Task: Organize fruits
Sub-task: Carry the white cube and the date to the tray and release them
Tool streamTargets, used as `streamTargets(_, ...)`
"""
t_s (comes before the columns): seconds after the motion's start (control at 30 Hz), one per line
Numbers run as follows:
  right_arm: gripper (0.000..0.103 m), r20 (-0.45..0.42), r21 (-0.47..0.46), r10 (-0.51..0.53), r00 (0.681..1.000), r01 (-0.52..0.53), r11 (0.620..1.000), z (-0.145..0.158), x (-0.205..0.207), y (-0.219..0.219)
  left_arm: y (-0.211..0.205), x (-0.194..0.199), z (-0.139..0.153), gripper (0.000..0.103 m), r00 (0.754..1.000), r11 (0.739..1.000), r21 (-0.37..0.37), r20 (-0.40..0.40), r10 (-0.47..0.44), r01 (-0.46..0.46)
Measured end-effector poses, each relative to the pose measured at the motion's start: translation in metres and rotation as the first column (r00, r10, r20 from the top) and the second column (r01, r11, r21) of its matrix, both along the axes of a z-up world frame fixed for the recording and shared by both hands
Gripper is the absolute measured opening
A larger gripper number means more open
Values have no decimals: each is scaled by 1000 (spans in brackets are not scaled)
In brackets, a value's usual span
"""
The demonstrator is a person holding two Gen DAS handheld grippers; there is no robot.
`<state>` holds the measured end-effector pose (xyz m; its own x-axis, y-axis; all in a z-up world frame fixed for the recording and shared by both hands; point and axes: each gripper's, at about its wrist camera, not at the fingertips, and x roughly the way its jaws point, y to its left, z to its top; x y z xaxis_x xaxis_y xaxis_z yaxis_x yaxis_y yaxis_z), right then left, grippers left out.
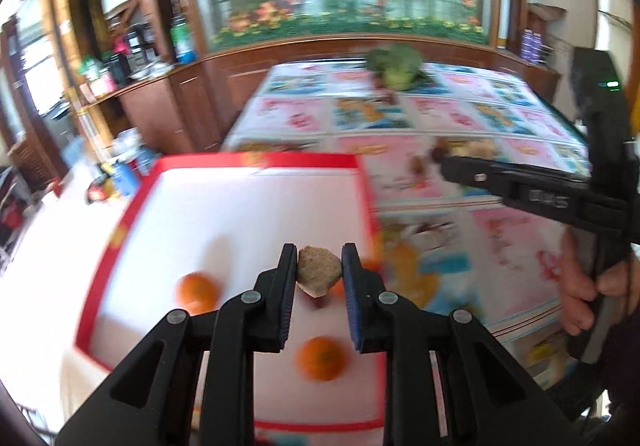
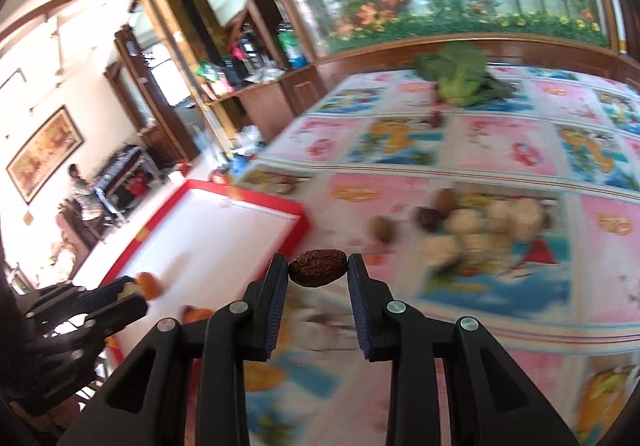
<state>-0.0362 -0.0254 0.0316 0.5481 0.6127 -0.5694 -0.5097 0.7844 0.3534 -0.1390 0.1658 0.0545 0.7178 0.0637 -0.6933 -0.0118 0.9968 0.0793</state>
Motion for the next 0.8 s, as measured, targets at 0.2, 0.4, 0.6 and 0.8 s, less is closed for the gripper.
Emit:
streamTargets(0.2, 29, 35, -38, 139, 990, -137, 990, -2, -25, 64, 32, -11, -17, 24, 996, 996, 33, -15, 83, -82)
streamTargets(0.4, 29, 52, -108, 223, 973, -217, 970, -10, -41, 102, 40, -13, -30, 24, 995, 995, 36, -41, 92, -90)
streamTargets(0.6, 30, 40, -162, 289, 957, -279, 947, -20, -47, 115, 44, -16, -36, 25, 993, 994, 31, -54, 109, -108)
streamTargets(0.8, 30, 38, -154, 302, 953, -293, 944, -21, -49, 112, 43, -15, -39, 25, 991, 992, 48, -57, 122, -120)
